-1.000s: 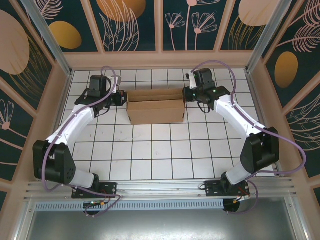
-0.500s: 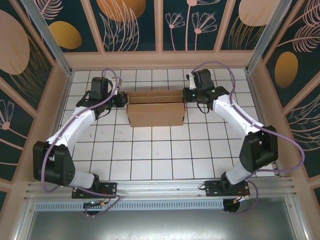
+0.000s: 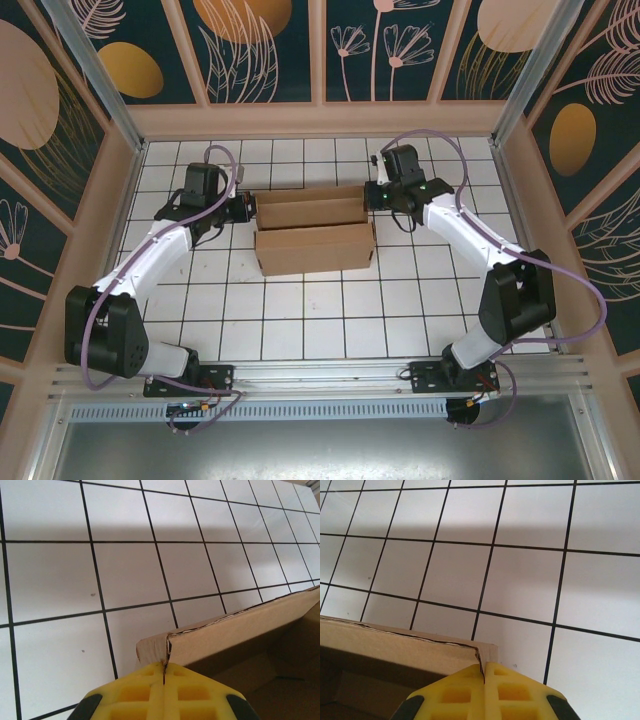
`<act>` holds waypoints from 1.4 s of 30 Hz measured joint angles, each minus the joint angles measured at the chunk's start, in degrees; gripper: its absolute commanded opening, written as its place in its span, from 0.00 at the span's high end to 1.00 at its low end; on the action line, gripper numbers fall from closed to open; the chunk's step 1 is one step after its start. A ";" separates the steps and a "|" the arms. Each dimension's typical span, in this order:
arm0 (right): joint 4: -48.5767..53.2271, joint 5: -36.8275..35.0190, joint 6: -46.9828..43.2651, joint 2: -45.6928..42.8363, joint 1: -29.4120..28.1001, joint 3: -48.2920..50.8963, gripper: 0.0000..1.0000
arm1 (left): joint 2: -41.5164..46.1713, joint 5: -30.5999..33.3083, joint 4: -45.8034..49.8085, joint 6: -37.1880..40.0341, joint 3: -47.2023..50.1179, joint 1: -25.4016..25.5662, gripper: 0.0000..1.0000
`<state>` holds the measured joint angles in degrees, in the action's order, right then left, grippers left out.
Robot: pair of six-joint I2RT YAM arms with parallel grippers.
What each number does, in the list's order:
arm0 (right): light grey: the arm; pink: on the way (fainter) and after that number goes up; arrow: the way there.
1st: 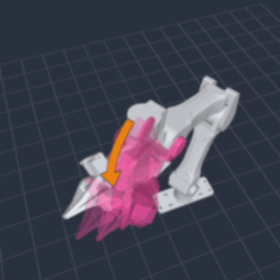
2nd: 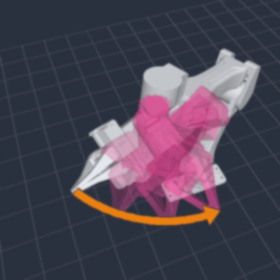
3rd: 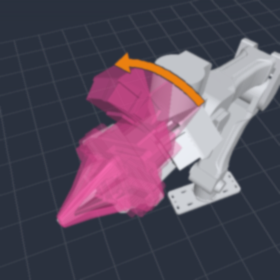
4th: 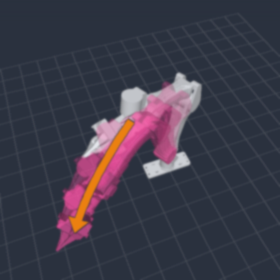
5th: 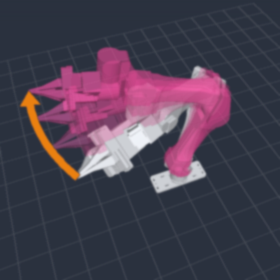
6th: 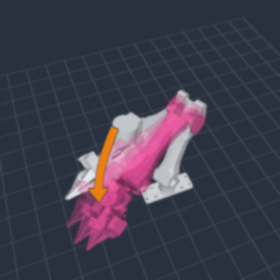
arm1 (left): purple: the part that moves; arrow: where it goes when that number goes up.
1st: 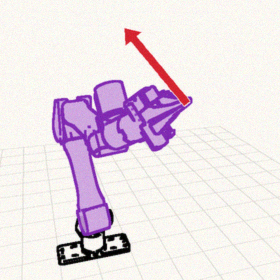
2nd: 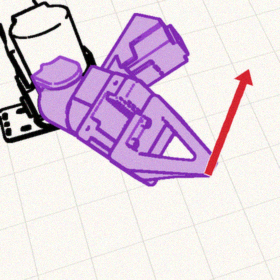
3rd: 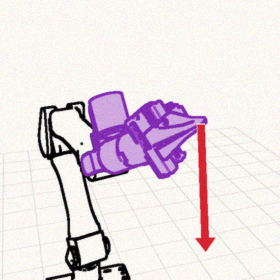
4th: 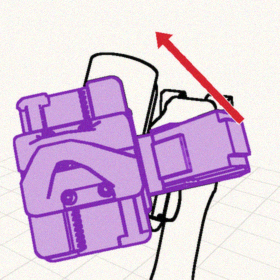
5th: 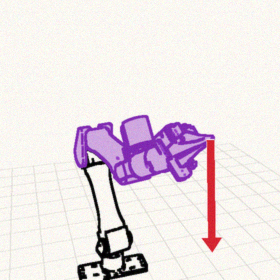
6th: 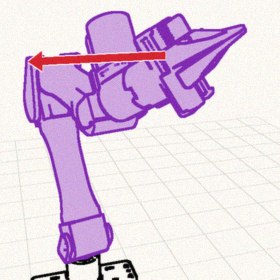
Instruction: Fold the paper box
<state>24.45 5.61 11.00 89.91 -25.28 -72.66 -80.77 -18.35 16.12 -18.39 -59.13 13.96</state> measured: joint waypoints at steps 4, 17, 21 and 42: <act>-0.07 -1.75 -2.03 -0.52 -0.20 0.04 0.62 | 0.02 0.90 -0.04 0.02 0.00 0.22 1.00; -5.66 0.55 -16.68 -19.63 -10.80 3.93 0.77 | 1.14 1.97 -0.96 0.31 0.59 0.31 1.00; -5.14 6.12 -16.48 -14.53 -17.53 4.26 0.88 | 1.11 1.95 -0.96 0.31 0.59 0.31 1.00; -10.01 7.15 -11.13 -4.68 -20.26 9.66 0.96 | 1.11 1.64 -0.90 0.26 0.31 0.33 1.00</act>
<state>14.44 12.75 -0.12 85.23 -45.54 -63.00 -79.66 -16.71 15.22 -18.13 -58.83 14.28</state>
